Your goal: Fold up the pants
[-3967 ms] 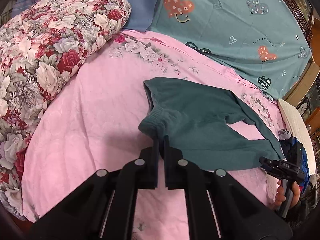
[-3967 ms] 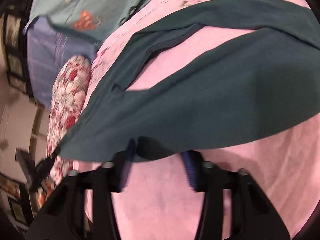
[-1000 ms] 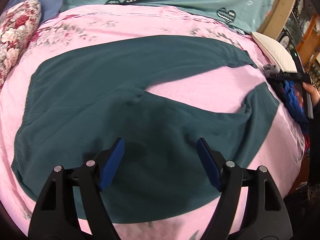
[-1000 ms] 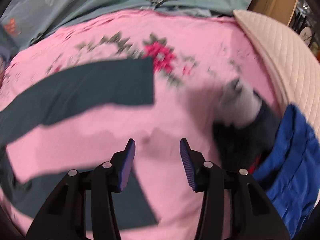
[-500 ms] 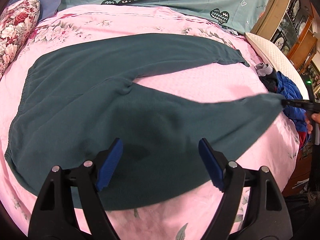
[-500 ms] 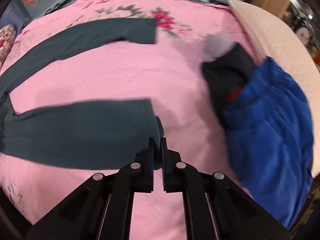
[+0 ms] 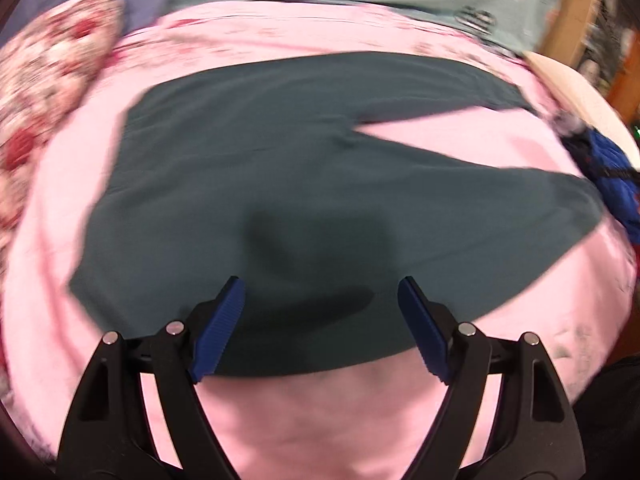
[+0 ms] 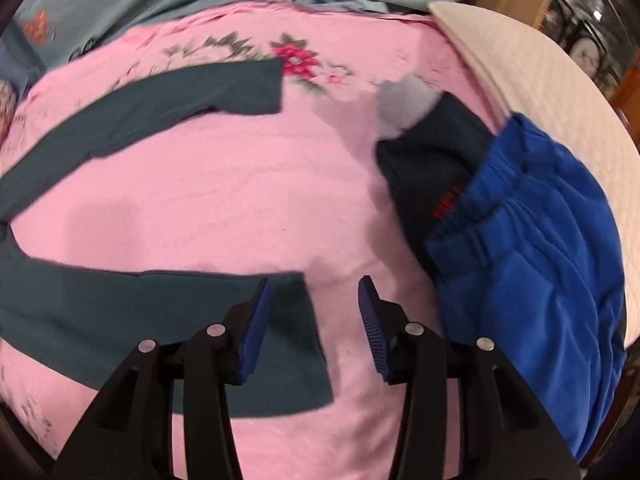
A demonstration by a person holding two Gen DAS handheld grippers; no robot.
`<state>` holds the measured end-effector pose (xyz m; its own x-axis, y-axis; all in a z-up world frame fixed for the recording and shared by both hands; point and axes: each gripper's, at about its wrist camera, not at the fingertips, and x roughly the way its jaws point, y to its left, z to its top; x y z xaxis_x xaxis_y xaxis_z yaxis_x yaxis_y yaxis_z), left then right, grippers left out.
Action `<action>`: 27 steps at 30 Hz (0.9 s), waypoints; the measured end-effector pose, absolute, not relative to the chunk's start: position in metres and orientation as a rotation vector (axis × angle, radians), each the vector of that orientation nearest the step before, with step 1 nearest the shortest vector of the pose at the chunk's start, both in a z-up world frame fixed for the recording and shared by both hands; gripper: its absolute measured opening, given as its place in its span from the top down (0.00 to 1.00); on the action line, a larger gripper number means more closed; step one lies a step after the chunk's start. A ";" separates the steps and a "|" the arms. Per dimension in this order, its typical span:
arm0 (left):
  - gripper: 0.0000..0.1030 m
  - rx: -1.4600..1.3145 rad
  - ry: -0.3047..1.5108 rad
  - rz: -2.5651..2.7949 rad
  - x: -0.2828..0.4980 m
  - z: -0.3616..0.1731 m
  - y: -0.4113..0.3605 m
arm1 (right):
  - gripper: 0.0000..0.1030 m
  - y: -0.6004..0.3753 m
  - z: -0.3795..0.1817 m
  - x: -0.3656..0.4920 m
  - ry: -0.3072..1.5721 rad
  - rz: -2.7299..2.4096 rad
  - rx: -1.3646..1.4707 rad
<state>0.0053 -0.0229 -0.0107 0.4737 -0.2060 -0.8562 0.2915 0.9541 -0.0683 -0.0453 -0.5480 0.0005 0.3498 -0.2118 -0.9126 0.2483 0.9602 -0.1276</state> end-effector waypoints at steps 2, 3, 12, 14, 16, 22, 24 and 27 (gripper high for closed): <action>0.22 0.065 1.045 -0.208 0.006 -0.013 0.008 | 0.61 -0.547 -0.016 -0.032 1.221 -0.299 0.011; 0.22 0.052 1.048 -0.164 0.006 -0.015 0.021 | 0.68 -0.546 -0.025 -0.031 1.238 -0.287 0.030; 0.16 -0.031 1.049 0.038 0.007 -0.029 0.089 | 0.94 -0.561 -0.022 -0.018 1.173 -0.391 0.048; 0.15 -0.030 1.045 0.036 0.005 -0.031 0.091 | 0.94 -0.557 -0.028 -0.017 1.186 -0.430 0.016; 0.15 -0.025 1.046 0.036 0.004 -0.031 0.093 | 0.92 -0.551 -0.033 -0.013 1.205 -0.456 -0.027; 0.16 -0.033 0.970 -0.011 -0.009 -0.011 0.090 | 0.70 -0.523 0.018 -0.029 1.032 -0.507 -0.055; 0.16 -0.028 0.928 -0.053 -0.008 -0.001 0.081 | 0.69 -0.490 0.039 -0.032 0.973 -0.289 0.048; 0.16 -0.007 0.925 -0.099 0.003 -0.002 0.060 | 0.69 -0.419 0.046 -0.032 0.968 0.027 0.096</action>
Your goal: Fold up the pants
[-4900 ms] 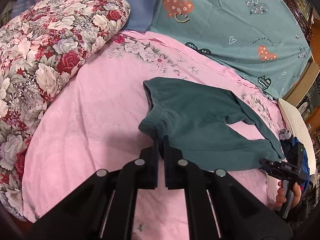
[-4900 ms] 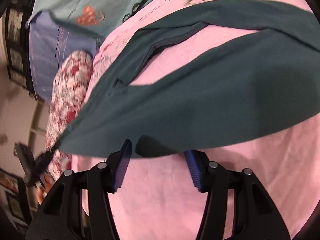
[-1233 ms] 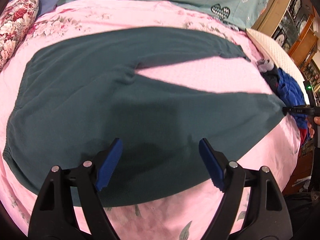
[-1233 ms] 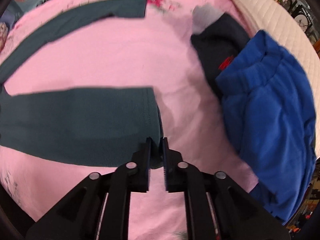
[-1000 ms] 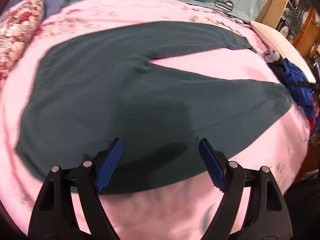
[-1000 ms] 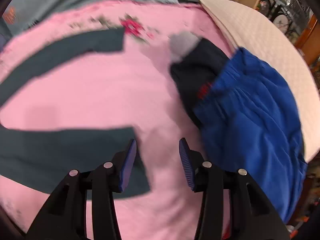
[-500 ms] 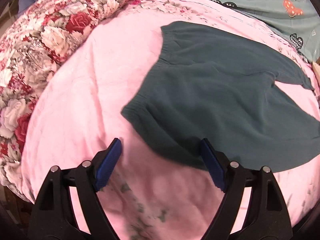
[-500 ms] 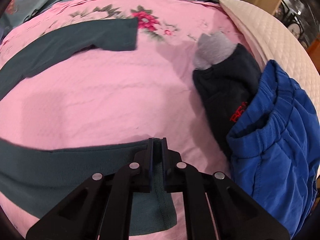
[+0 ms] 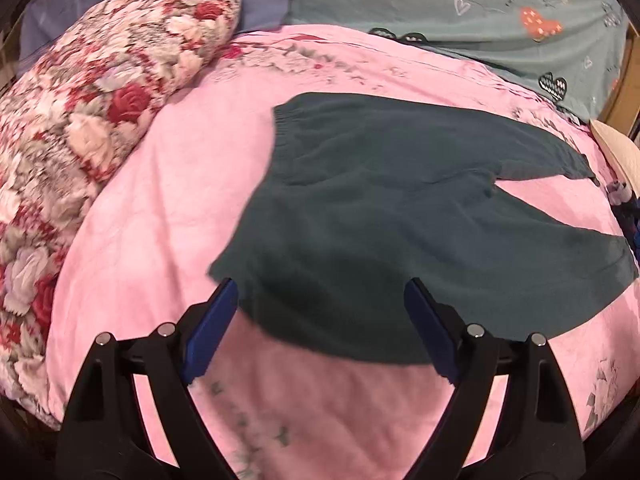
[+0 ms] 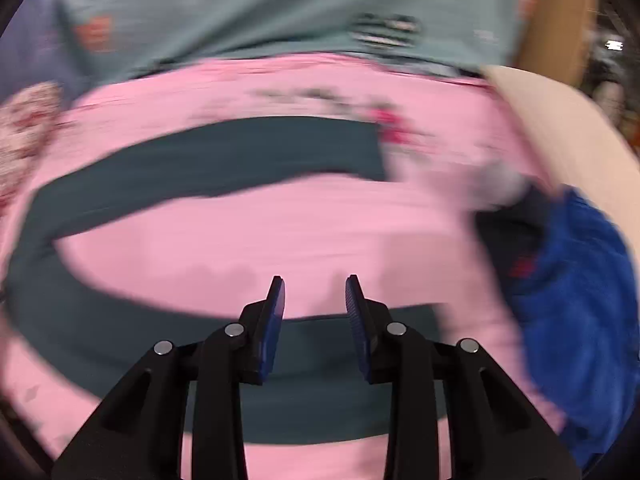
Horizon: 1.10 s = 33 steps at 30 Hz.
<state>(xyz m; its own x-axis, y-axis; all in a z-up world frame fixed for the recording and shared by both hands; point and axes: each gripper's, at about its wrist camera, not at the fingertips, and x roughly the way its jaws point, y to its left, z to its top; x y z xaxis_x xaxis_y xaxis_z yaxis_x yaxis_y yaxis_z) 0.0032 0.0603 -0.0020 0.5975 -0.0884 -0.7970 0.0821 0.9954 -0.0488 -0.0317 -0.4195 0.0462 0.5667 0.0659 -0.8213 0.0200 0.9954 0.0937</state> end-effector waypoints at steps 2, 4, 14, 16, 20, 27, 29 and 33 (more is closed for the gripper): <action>0.16 -0.002 0.937 -0.116 0.013 -0.009 0.052 | 0.68 -0.372 0.036 -0.032 0.992 0.178 0.081; 0.17 0.002 0.965 -0.109 0.020 -0.020 0.049 | 0.68 -0.339 0.020 -0.032 1.025 0.250 0.069; 0.17 0.028 1.000 -0.103 0.022 -0.035 0.063 | 0.64 -0.317 -0.021 -0.039 1.104 0.184 0.082; 0.17 0.010 0.964 -0.135 0.018 -0.025 0.061 | 0.63 -0.312 -0.009 -0.046 1.066 0.191 0.120; 0.15 0.066 0.833 -0.175 0.008 0.016 0.042 | 0.53 -0.293 0.030 -0.057 0.923 0.235 0.141; 0.04 0.115 0.675 -0.193 0.010 0.071 0.008 | 0.01 -0.256 0.090 -0.068 0.646 0.193 0.176; 0.04 0.110 0.669 -0.198 0.019 0.076 0.007 | 0.01 -0.247 0.098 -0.057 0.641 0.209 0.174; 0.04 0.122 0.682 -0.203 0.044 0.078 0.014 | 0.01 -0.223 0.108 -0.024 0.664 0.224 0.125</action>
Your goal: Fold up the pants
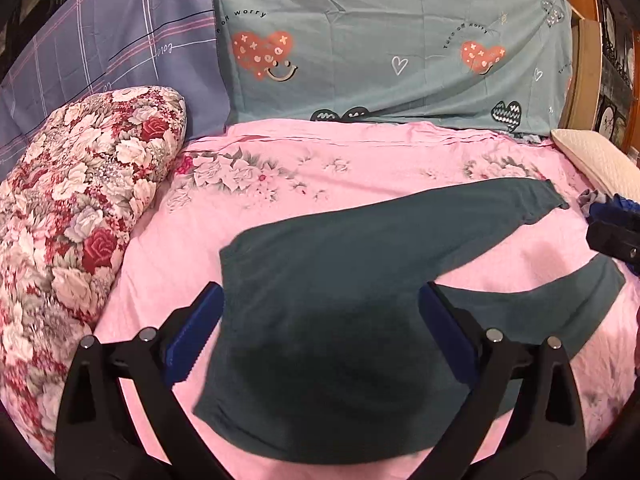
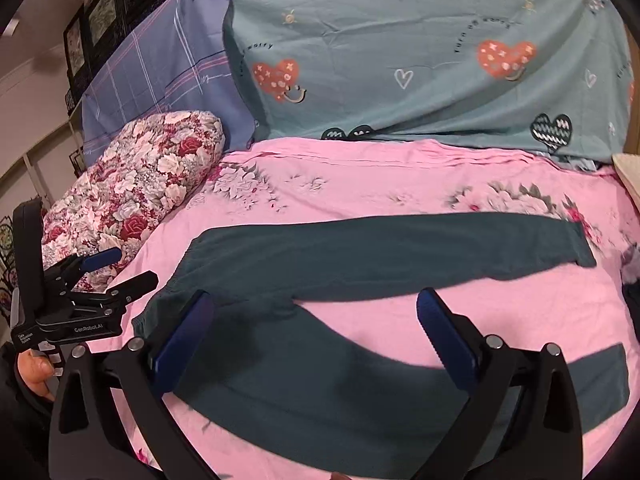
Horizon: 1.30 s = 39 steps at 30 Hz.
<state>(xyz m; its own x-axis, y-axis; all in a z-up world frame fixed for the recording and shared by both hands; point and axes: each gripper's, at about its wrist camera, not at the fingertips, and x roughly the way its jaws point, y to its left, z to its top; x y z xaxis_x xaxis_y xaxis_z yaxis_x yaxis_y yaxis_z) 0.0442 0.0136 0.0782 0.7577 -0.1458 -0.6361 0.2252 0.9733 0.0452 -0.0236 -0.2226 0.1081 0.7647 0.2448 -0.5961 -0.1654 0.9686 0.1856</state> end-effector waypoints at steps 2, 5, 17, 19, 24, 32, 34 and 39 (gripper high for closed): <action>0.04 0.116 0.696 -0.184 0.067 0.077 0.026 | 0.01 -0.213 0.109 0.018 0.697 0.210 0.059; 0.04 0.089 0.737 -0.145 0.111 0.066 0.053 | 0.02 -0.211 0.105 0.047 0.708 0.198 0.008; 0.24 0.123 0.959 -0.142 0.233 -0.017 0.094 | 0.42 -0.203 0.008 0.217 0.886 0.364 -0.410; 0.32 0.142 0.973 -0.167 0.236 -0.026 0.087 | 0.56 -0.204 -0.003 0.230 0.923 0.403 -0.417; 0.79 0.176 0.963 -0.203 0.233 -0.024 0.073 | 0.97 -0.216 -0.011 0.239 0.995 0.454 -0.353; 0.81 0.110 0.878 -0.186 0.211 0.022 0.083 | 0.97 -0.216 0.044 0.185 0.858 0.444 -0.303; 0.81 0.106 0.848 -0.199 0.193 0.038 0.085 | 0.97 -0.219 0.065 0.154 0.809 0.457 -0.285; 0.81 0.145 0.779 -0.269 0.121 0.067 0.093 | 0.97 -0.229 0.101 0.052 0.728 0.508 -0.239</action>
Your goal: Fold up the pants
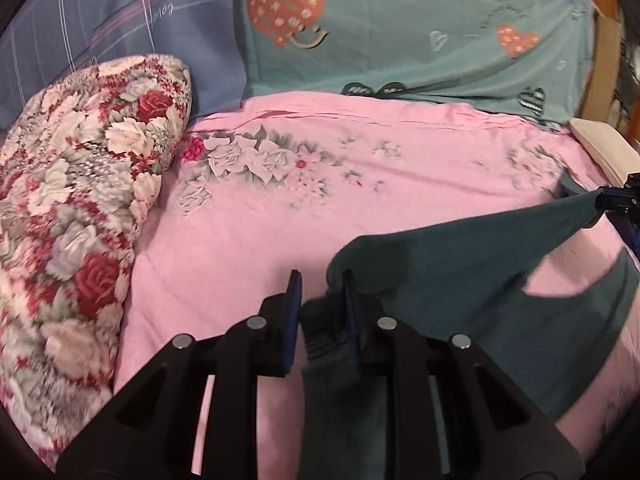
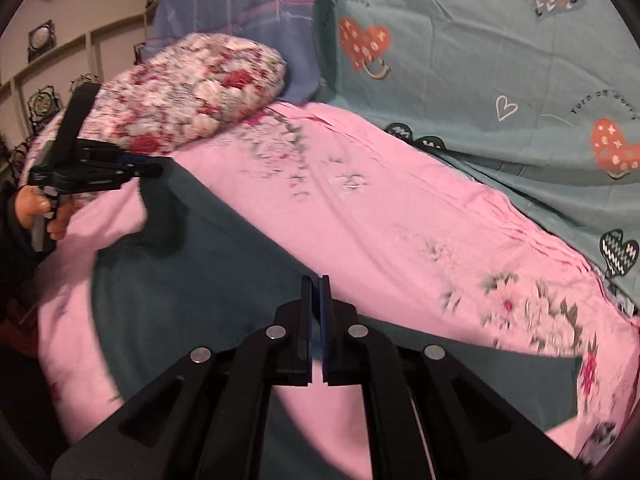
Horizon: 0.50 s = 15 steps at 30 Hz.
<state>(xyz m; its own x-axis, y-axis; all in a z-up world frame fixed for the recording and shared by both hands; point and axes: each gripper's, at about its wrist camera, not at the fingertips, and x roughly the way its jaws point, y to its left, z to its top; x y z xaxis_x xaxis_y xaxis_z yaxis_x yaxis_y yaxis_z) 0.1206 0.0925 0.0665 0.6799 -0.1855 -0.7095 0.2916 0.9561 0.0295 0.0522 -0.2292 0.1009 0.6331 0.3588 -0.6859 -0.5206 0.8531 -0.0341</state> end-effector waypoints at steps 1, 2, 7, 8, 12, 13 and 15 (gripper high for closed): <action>0.81 0.153 0.776 -0.284 0.100 0.067 0.095 | 0.97 -0.229 0.101 0.034 0.731 0.523 -0.224; 0.81 0.155 0.780 -0.293 0.087 0.065 0.097 | 0.97 -0.229 0.097 0.014 0.740 0.543 -0.214; 0.81 0.191 0.867 -0.314 0.025 0.019 0.102 | 0.97 -0.215 0.035 -0.060 0.881 0.614 -0.141; 0.81 0.199 0.886 -0.304 0.020 0.007 0.103 | 0.97 -0.212 0.023 -0.067 0.899 0.618 -0.131; 0.81 0.133 0.915 -0.281 0.017 -0.016 0.114 | 0.97 -0.207 0.004 -0.069 0.904 0.612 -0.034; 0.81 0.126 0.905 -0.269 0.018 -0.013 0.116 | 0.97 -0.205 0.006 -0.069 0.897 0.614 -0.030; 0.81 0.124 0.873 -0.241 0.018 0.000 0.120 | 0.97 -0.199 0.015 -0.072 0.872 0.627 -0.028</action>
